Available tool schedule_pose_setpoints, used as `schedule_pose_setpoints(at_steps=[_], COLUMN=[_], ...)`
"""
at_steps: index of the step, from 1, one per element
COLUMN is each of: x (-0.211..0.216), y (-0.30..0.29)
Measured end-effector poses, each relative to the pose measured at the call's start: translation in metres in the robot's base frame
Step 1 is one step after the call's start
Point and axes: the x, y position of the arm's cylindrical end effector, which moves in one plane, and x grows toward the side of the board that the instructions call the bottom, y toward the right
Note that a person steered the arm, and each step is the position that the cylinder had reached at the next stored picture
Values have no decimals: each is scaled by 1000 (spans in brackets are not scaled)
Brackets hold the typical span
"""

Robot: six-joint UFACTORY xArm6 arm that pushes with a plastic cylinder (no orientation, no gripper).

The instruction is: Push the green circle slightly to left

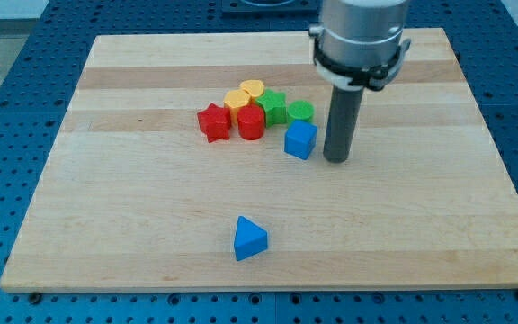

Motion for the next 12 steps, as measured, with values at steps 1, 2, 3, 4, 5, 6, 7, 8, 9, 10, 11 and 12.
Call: schedule_pose_setpoints(at_steps=[1,2,3,4,5,6,7,8,9,10,11,12], x=[-29,-56,-67,-67,-67,-67,-64,-61,-57,-51,-47,-46], y=[8,8,-9,-28,-40,-41,-41,-41,-41,-35,-35,-35])
